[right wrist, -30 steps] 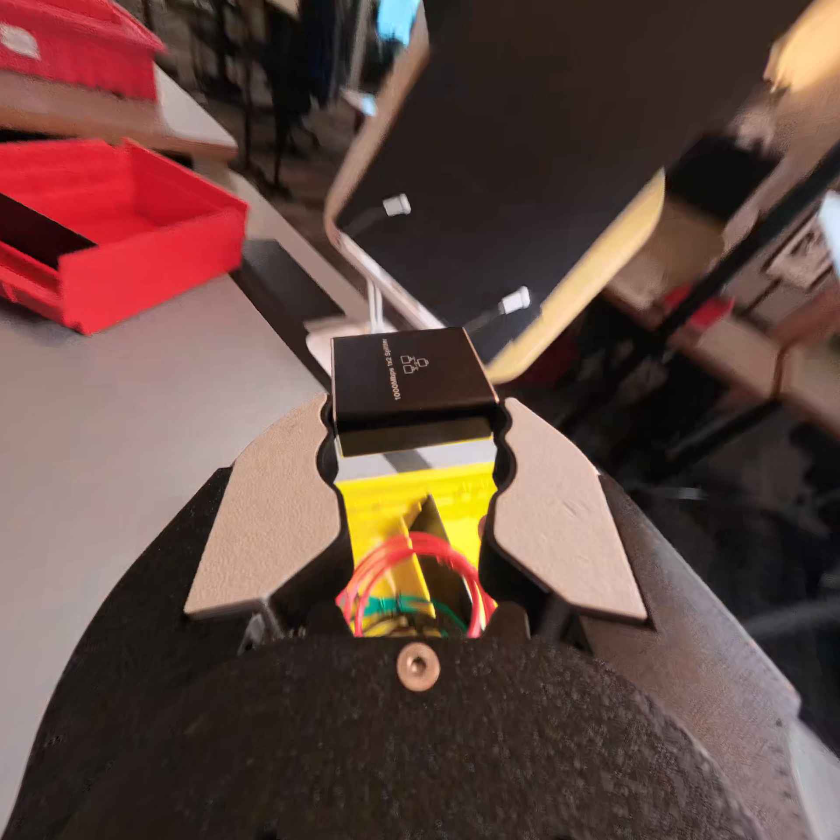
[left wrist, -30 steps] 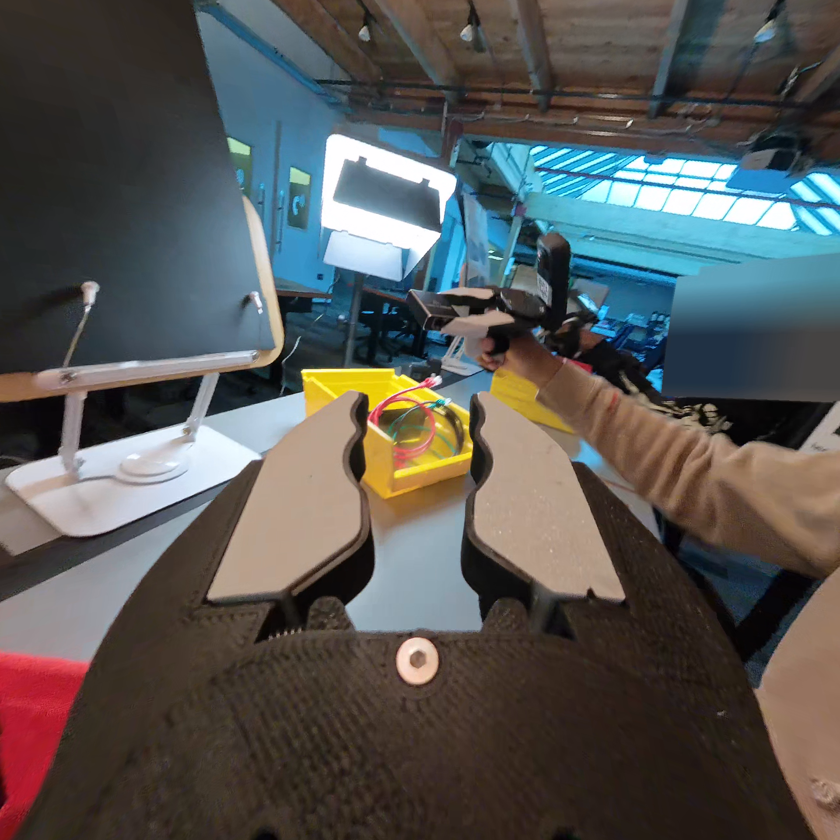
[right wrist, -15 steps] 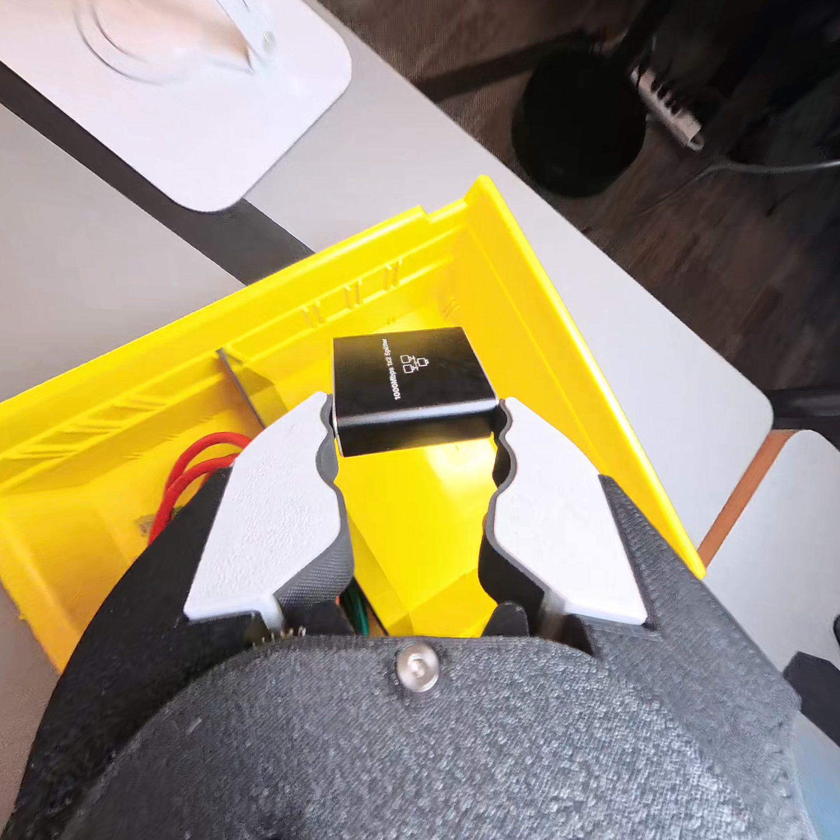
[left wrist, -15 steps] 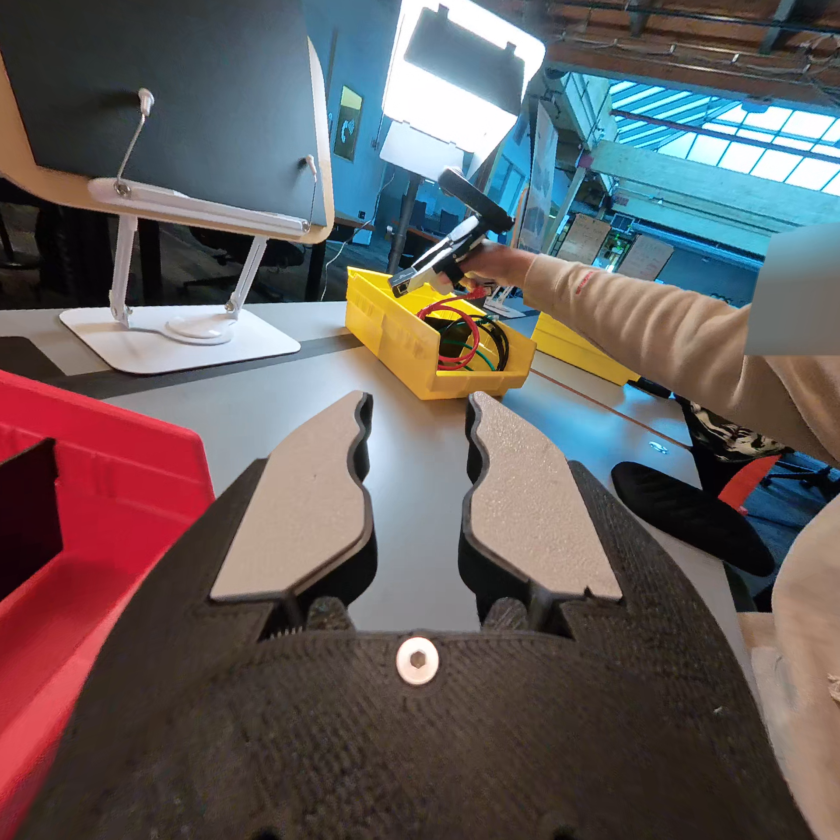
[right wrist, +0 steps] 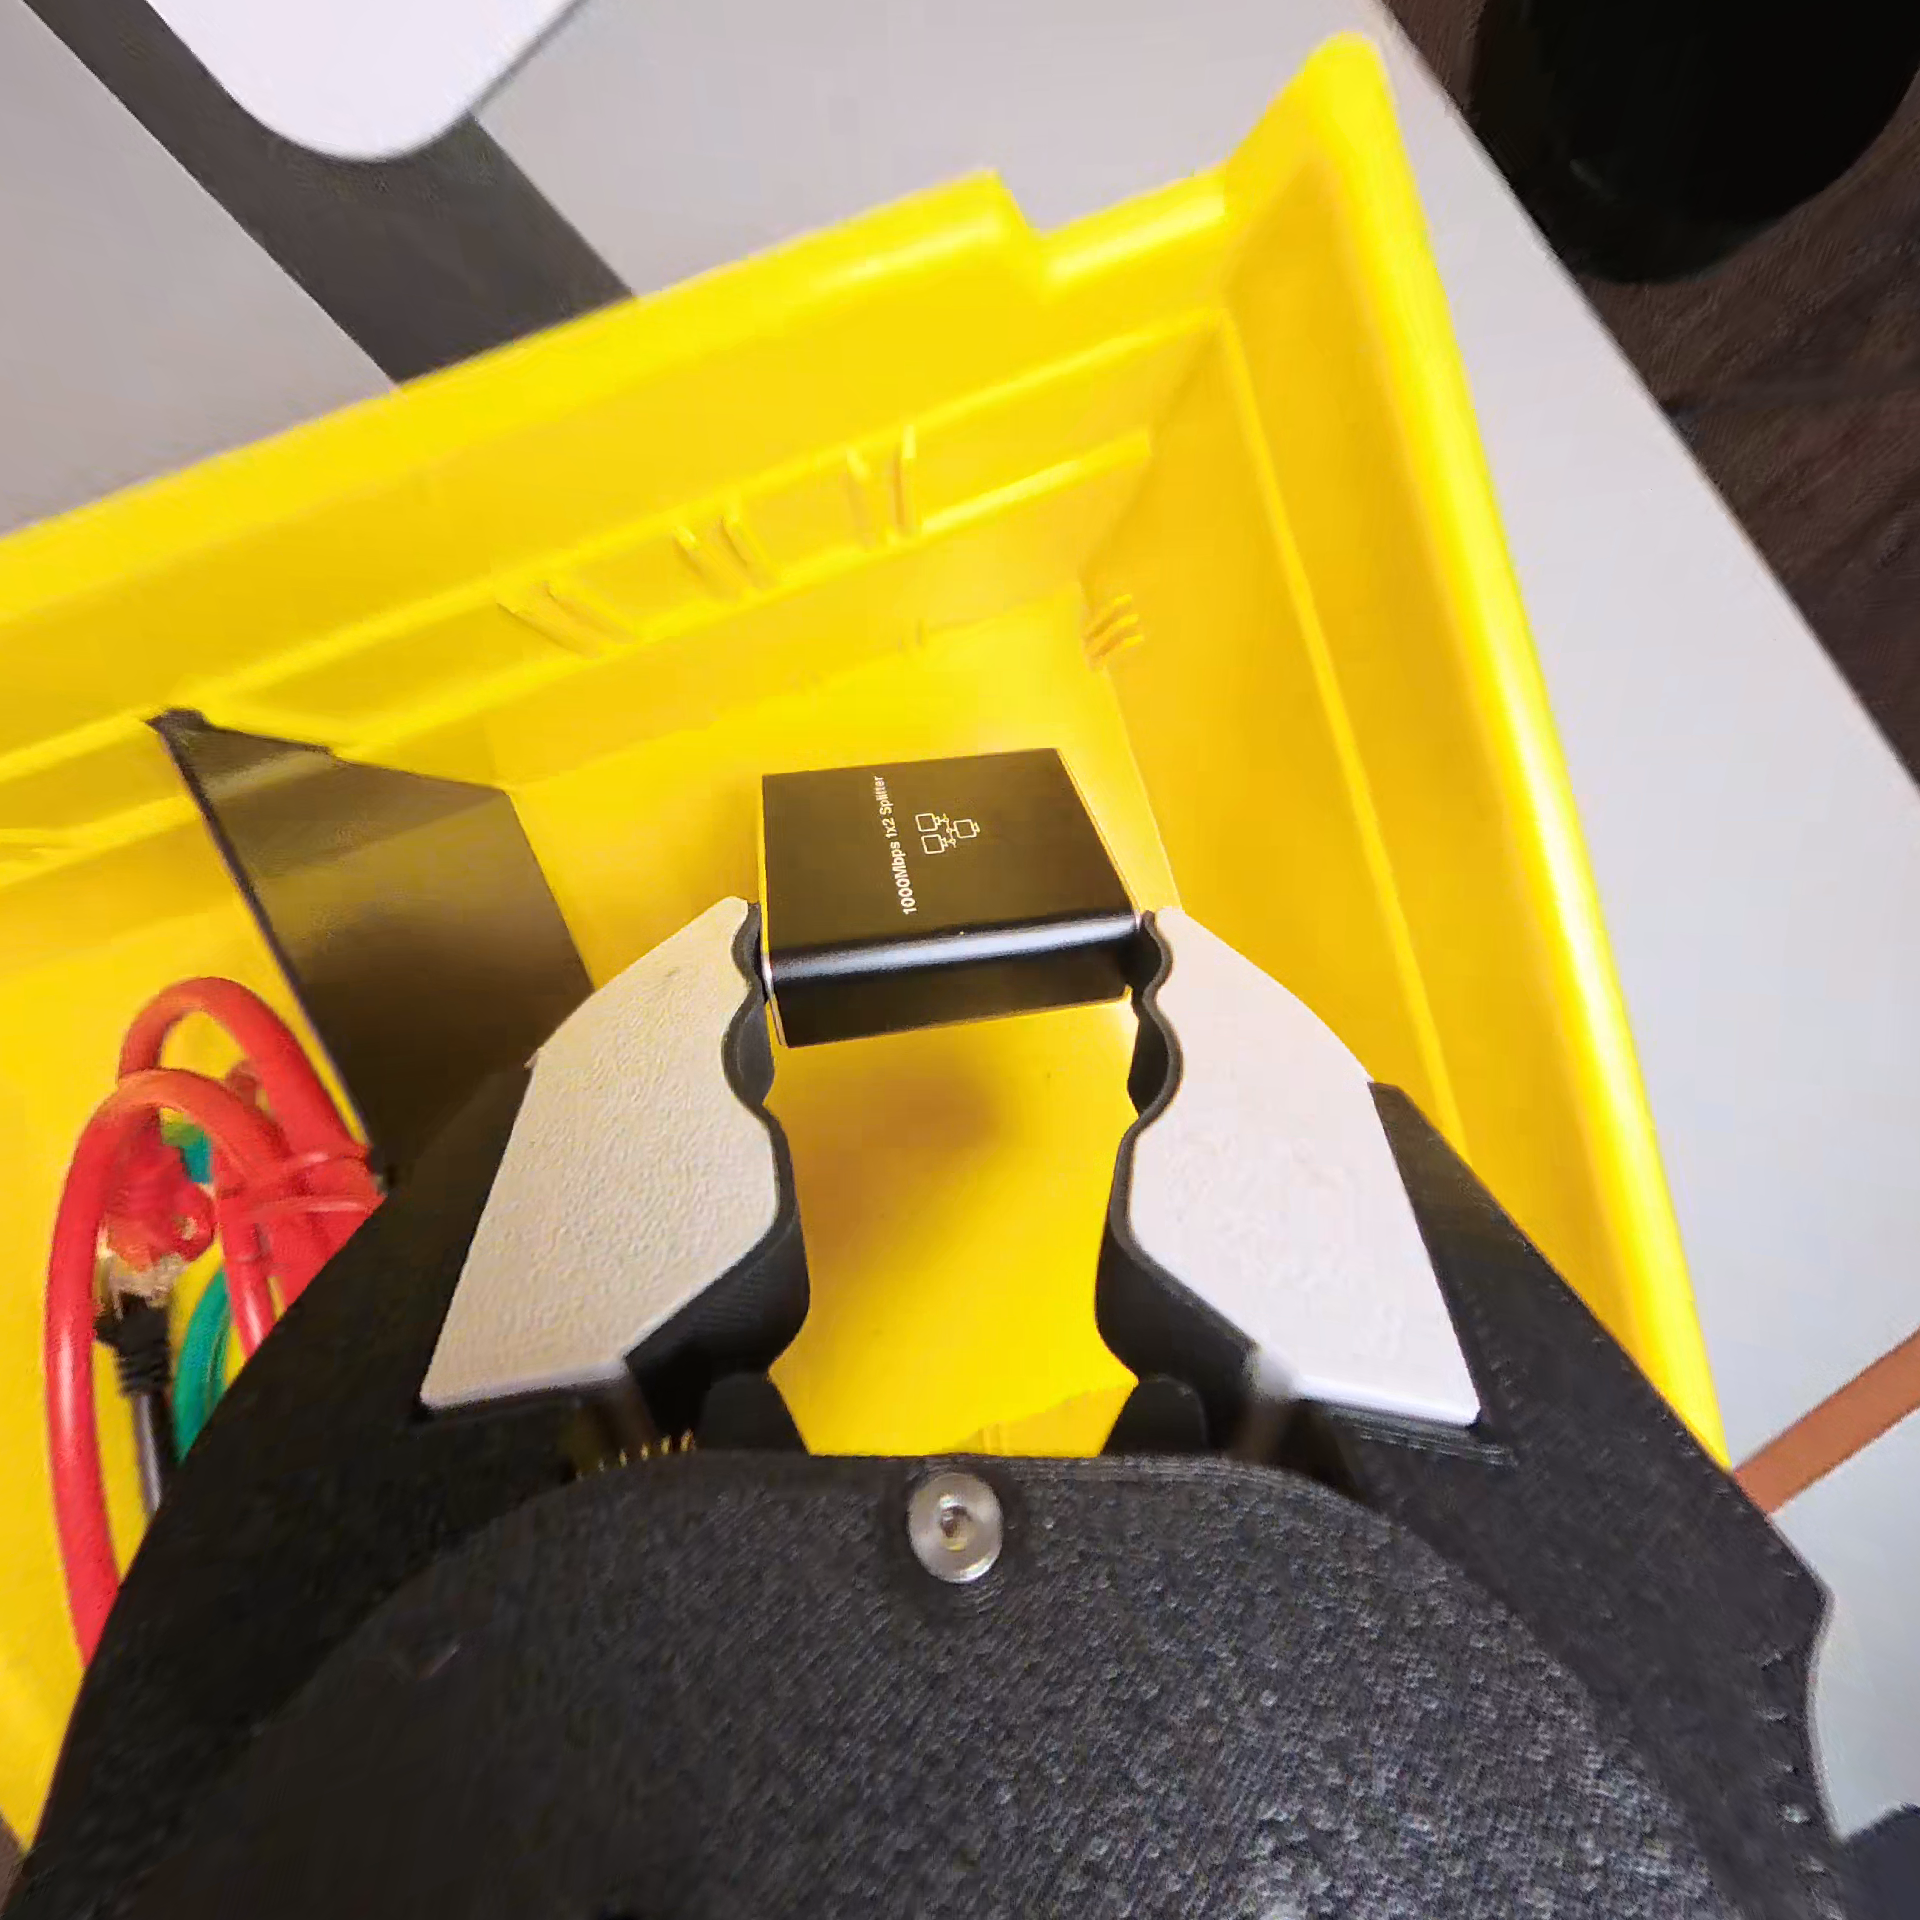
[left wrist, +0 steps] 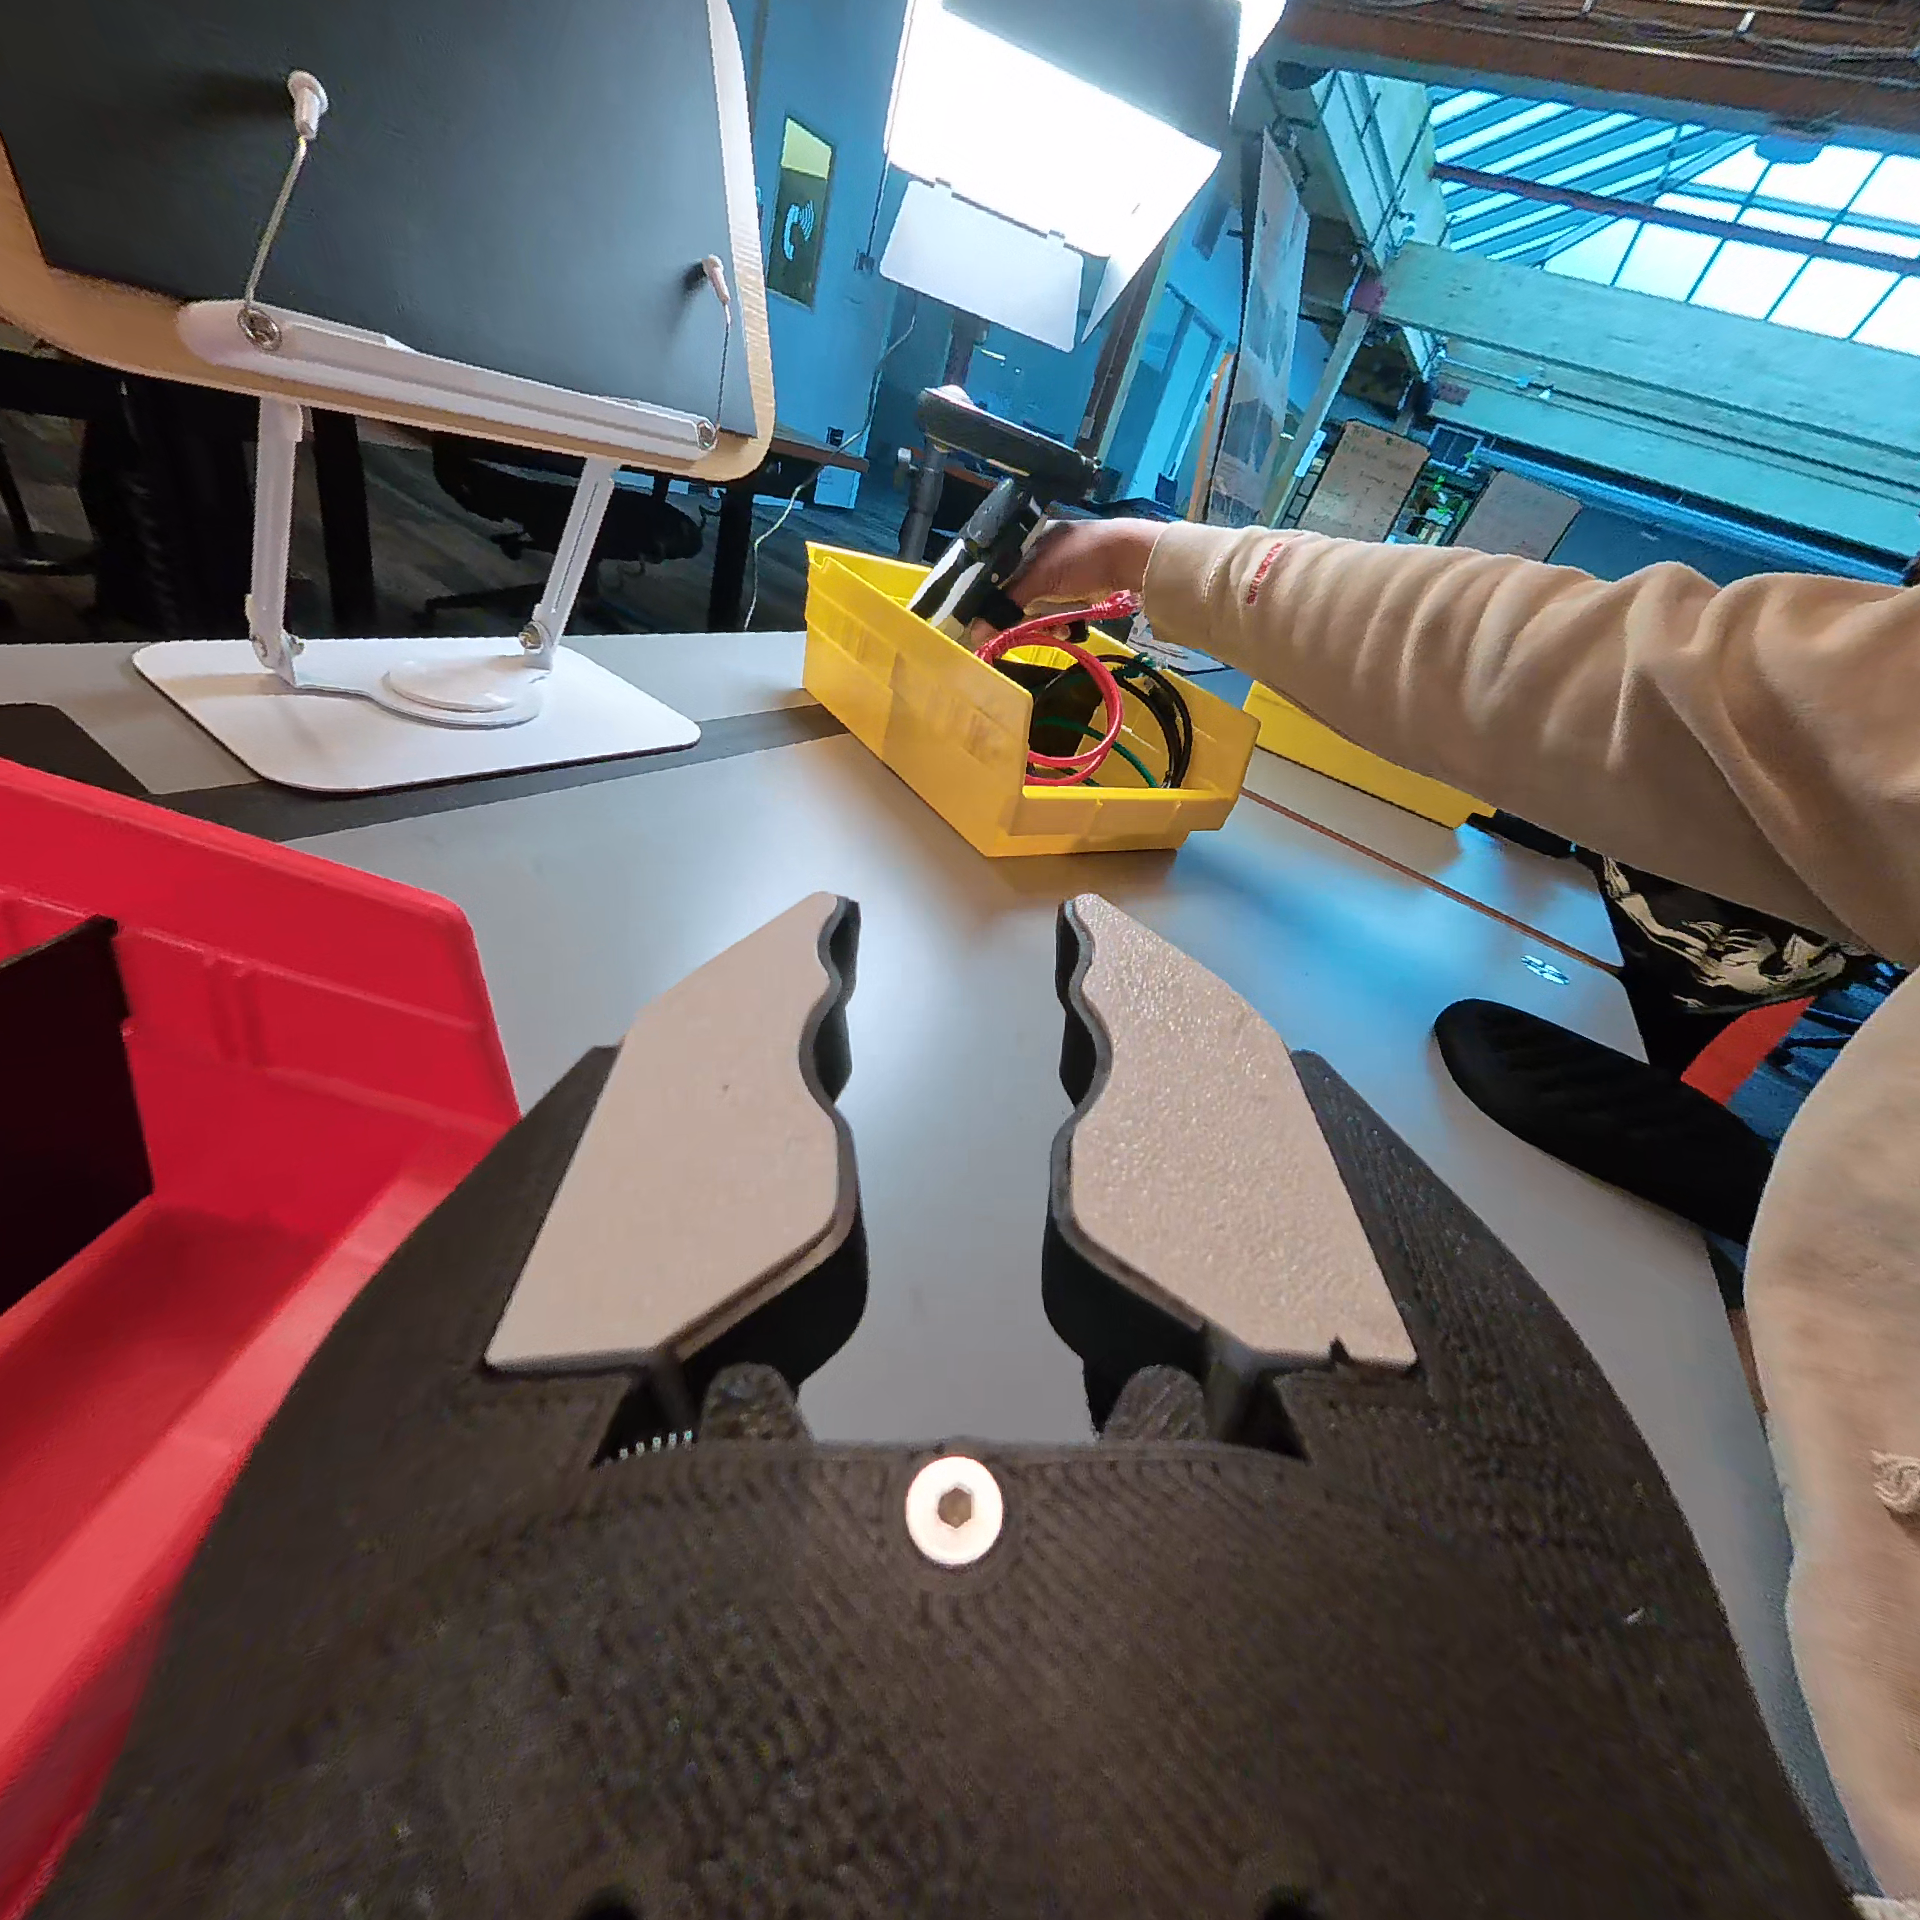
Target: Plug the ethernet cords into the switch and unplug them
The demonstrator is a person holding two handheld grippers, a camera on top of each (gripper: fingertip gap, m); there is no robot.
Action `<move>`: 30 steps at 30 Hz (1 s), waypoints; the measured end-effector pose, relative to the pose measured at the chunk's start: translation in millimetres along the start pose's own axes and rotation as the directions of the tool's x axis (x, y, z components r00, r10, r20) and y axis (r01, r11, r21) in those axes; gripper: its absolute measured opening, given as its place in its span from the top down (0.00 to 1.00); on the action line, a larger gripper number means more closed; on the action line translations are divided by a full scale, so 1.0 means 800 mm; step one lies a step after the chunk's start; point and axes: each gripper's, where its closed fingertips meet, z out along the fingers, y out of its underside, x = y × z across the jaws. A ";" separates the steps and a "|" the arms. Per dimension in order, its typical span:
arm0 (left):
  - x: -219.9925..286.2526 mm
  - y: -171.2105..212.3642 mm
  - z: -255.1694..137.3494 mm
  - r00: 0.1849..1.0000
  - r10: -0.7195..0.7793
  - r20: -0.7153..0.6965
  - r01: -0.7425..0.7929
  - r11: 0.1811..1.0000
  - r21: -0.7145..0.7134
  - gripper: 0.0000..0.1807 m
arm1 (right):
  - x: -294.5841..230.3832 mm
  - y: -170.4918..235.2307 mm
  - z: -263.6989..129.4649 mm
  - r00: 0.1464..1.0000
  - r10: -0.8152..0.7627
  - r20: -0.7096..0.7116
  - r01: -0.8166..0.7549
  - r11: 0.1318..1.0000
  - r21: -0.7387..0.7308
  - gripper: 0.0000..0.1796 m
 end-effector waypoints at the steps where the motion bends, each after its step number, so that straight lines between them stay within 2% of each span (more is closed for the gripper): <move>1: 0.000 0.001 0.000 1.000 -0.001 0.000 0.001 1.000 -0.003 0.80 | 0.001 0.008 0.004 1.000 -0.005 -0.002 0.005 0.999 -0.033 0.63; 10: -0.002 0.008 0.003 1.000 -0.015 -0.002 0.015 1.000 -0.019 0.80 | 0.027 0.052 0.010 0.989 -0.065 -0.136 0.025 0.962 -0.272 0.62; 13: -0.001 0.007 0.002 1.000 -0.012 -0.003 0.012 1.000 -0.016 0.80 | 0.043 0.059 -0.007 0.970 -0.120 -0.213 0.042 0.941 -0.336 0.64; 16: 0.002 0.005 0.001 1.000 -0.005 -0.005 0.005 1.000 -0.011 0.80 | 0.049 0.053 -0.040 0.957 -0.126 -0.259 0.040 0.949 -0.314 0.64; 19: 0.004 0.001 0.000 1.000 0.009 -0.006 -0.009 1.000 -0.004 0.80 | 0.045 0.032 -0.084 0.937 -0.138 -0.320 0.072 0.975 -0.209 0.65; 23: 0.009 -0.005 -0.004 1.000 0.020 -0.008 -0.020 1.000 0.009 0.80 | 0.011 0.004 -0.140 0.913 -0.109 -0.394 0.130 0.991 0.026 0.66; 27: 0.013 -0.014 -0.007 0.999 0.038 0.000 -0.038 0.999 0.016 0.81 | -0.054 0.003 -0.179 0.908 -0.058 -0.415 0.170 0.957 0.237 0.67; 30: 0.014 -0.021 -0.010 0.998 0.066 0.021 -0.066 0.997 0.029 0.81 | -0.114 0.007 -0.198 0.927 0.019 -0.374 0.150 0.896 0.417 0.68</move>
